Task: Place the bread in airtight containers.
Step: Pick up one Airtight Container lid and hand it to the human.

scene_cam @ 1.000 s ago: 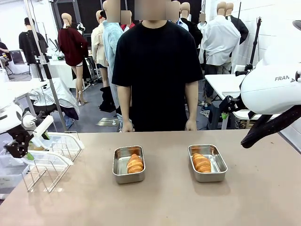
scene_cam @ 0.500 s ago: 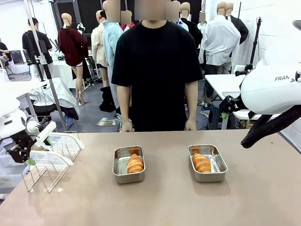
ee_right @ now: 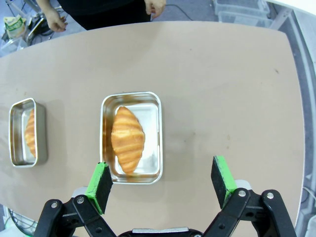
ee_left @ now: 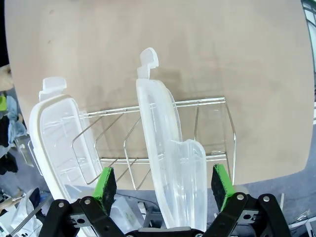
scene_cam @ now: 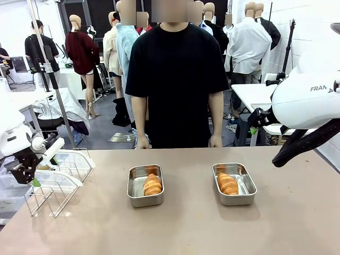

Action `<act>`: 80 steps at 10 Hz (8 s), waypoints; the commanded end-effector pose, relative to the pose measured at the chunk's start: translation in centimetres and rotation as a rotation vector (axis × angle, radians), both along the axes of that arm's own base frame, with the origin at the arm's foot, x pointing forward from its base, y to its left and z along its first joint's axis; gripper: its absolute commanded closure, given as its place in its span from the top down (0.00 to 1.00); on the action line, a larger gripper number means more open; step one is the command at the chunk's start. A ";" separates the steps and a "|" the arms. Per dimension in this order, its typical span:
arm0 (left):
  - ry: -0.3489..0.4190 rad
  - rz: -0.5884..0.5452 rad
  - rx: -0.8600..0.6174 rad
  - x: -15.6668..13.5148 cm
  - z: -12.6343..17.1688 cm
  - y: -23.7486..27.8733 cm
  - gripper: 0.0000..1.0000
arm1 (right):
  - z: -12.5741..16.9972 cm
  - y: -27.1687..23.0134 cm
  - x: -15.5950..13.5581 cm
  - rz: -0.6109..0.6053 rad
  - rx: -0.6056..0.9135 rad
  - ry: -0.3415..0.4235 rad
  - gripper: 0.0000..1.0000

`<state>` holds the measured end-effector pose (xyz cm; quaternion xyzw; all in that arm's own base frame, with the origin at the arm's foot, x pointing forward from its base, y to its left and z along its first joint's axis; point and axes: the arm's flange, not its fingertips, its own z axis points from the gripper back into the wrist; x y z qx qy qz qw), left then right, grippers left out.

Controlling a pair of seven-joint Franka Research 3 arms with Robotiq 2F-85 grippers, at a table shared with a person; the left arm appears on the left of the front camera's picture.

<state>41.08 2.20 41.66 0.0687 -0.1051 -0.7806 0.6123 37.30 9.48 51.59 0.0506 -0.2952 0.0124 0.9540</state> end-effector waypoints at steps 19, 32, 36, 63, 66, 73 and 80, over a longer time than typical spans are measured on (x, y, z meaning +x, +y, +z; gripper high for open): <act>0.003 0.012 0.012 0.5 0.3 0.6 0.00 | 0.0 0.1 0.0 0.000 0.001 -0.002 1.00; -0.024 0.102 0.019 -3.1 12.3 1.4 0.00 | 0.0 0.1 0.0 0.000 0.001 -0.002 1.00; -0.085 0.065 -0.025 -5.1 17.8 1.5 0.00 | 0.0 0.1 0.0 0.000 0.001 -0.002 1.00; -0.452 -0.479 -0.142 5.7 21.4 -28.9 0.00 | 0.0 0.1 0.0 0.000 0.001 -0.002 1.00; -0.452 -0.479 -0.142 5.7 21.4 -28.9 0.00 | 0.0 0.1 0.0 0.000 0.001 -0.002 1.00; -0.452 -0.479 -0.142 5.7 21.4 -28.9 0.00 | 0.0 0.1 0.0 0.000 0.001 -0.002 1.00; -0.452 -0.479 -0.142 5.7 21.4 -28.9 0.00 | 0.0 0.1 0.0 0.000 0.001 -0.002 1.00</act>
